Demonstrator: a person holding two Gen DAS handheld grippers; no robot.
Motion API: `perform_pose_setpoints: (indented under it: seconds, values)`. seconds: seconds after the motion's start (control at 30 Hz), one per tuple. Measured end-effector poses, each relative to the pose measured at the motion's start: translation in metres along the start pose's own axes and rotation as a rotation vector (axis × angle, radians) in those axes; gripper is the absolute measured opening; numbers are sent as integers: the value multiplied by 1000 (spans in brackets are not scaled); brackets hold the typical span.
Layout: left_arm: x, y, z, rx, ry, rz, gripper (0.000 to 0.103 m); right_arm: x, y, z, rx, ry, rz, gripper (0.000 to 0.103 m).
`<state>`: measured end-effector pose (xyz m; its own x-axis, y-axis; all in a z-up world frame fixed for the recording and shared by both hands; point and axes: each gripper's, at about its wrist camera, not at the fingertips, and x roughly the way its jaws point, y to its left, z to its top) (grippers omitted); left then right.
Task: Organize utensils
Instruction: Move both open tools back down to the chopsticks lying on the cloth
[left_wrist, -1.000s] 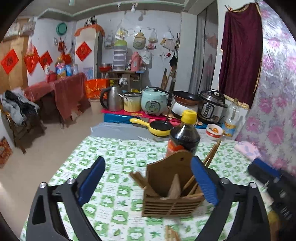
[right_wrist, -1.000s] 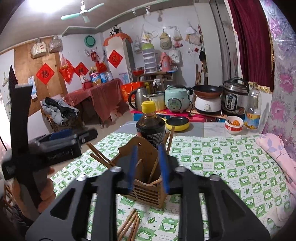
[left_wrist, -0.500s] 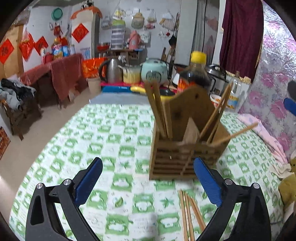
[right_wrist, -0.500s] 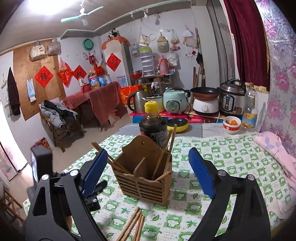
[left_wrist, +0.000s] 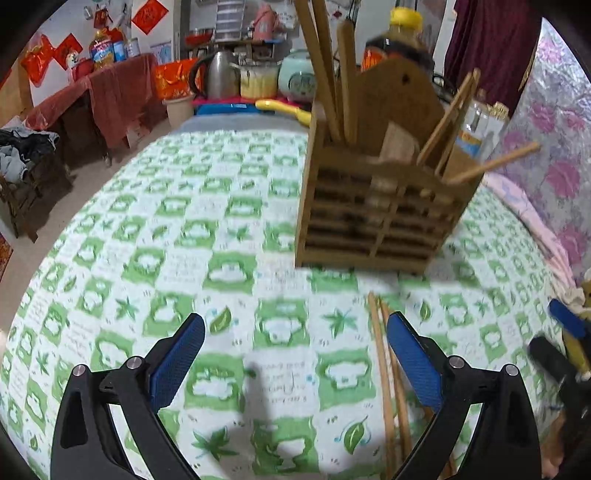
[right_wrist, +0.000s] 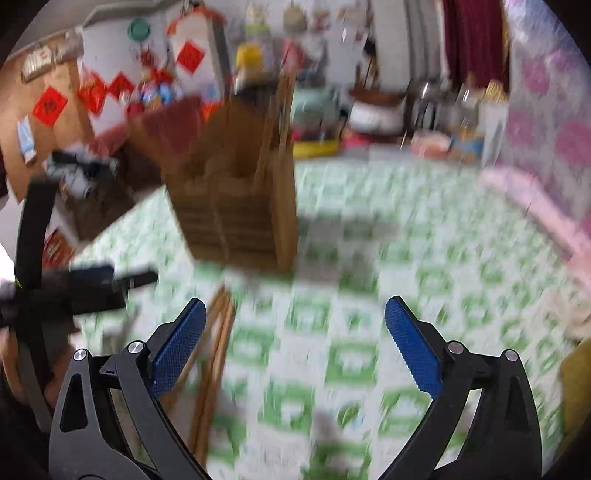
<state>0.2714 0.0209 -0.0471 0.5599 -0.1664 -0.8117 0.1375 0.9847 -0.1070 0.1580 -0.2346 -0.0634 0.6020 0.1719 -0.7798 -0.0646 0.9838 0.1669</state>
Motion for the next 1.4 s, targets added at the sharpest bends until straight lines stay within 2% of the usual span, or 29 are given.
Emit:
perform_pose_setpoints:
  seconds: [0.13,0.3,0.4,0.5,0.77,0.93,1.03,1.1,1.13,1.2,1.27,1.4]
  values:
    - [7,-4,-11,31,46,-7,97,0,-10,-17,30,35,5,94]
    - [18,-13,-22,69,116,-26,97,12,-15,-19,74,99,28,94]
    - [24,-19,-28,100,155,-54,97,14,-16,-20,69,100,18,94]
    - [30,-25,-32,131,177,-43,97,13,-19,-20,78,95,18,94]
    - [34,-26,-33,148,191,-31,97,13,-29,-18,127,100,30,94]
    - [38,-35,-34,201,185,19,98,13,-29,-18,127,97,24,94]
    - [40,-21,-26,159,186,68,98,13,-32,-18,135,95,12,94]
    - [40,6,-17,77,166,171,98,13,-32,-18,133,91,9,94]
    - [39,16,-15,48,165,184,98,13,-31,-18,128,90,12,94]
    - [41,40,-12,-38,189,154,98,14,-27,-19,106,94,16,94]
    - [38,47,-13,-55,178,150,98,15,-20,-22,72,104,28,89]
    - [33,38,-22,7,154,194,99,9,-8,-34,9,133,102,76]
